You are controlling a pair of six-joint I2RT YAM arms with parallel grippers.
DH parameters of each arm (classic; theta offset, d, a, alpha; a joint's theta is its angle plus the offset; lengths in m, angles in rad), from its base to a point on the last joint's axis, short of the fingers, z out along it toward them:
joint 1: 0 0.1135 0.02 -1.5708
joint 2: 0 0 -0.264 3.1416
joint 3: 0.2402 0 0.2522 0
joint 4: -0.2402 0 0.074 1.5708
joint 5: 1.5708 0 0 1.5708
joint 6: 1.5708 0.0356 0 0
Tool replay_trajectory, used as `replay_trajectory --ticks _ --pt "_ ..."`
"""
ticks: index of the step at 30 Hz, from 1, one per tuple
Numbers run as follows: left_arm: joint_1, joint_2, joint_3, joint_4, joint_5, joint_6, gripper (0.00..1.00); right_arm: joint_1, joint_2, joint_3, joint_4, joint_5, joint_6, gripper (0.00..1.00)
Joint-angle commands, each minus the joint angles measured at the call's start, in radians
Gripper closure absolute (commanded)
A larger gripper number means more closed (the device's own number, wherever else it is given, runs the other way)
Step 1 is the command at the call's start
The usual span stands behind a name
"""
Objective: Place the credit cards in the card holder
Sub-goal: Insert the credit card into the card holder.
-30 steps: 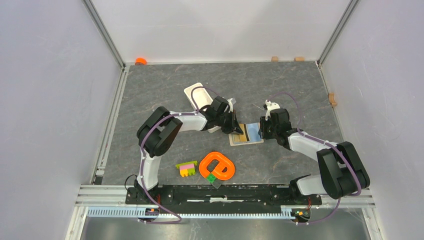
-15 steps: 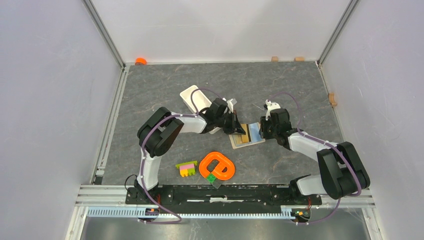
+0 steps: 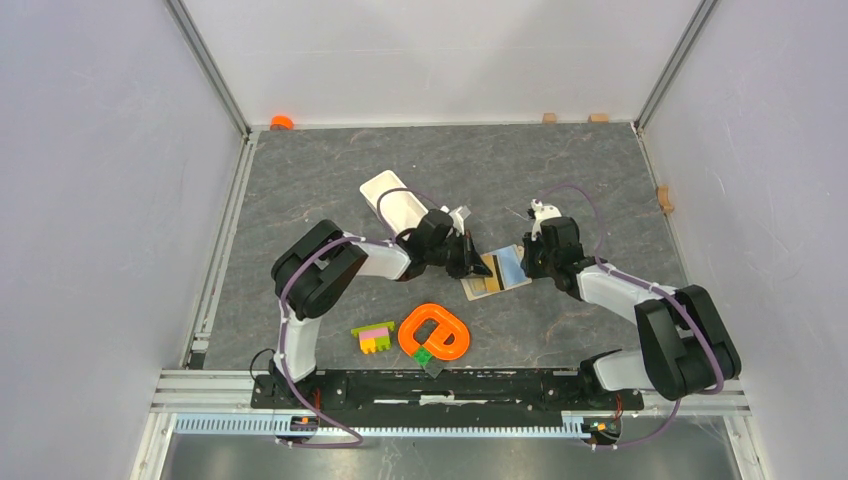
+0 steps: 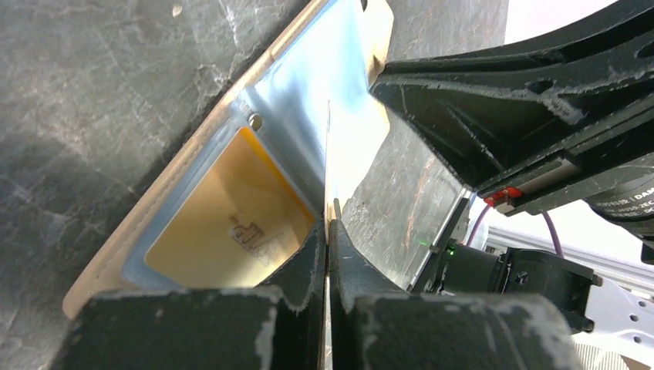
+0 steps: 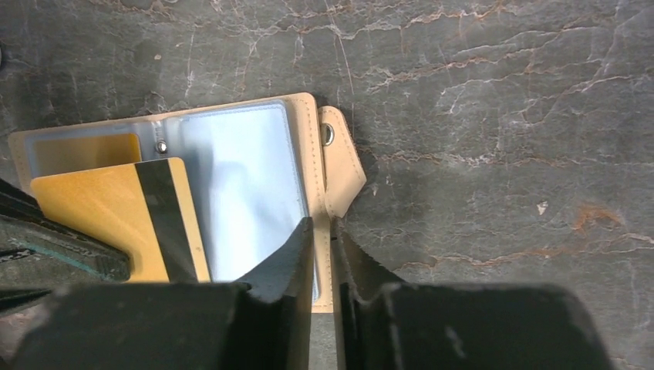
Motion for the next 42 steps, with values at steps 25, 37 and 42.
replay_trajectory --ticks 25,37,42 --pt "0.027 -0.068 0.048 -0.387 -0.067 0.176 0.98 -0.019 -0.112 0.053 -0.097 -0.038 -0.042 0.59" --pt "0.056 -0.056 0.04 -0.441 -0.051 0.236 0.98 -0.041 0.043 0.1 -0.054 -0.12 -0.06 0.54" --pt "0.084 -0.076 0.017 -0.444 -0.051 0.257 0.98 -0.041 0.075 0.089 -0.052 -0.15 -0.046 0.6"
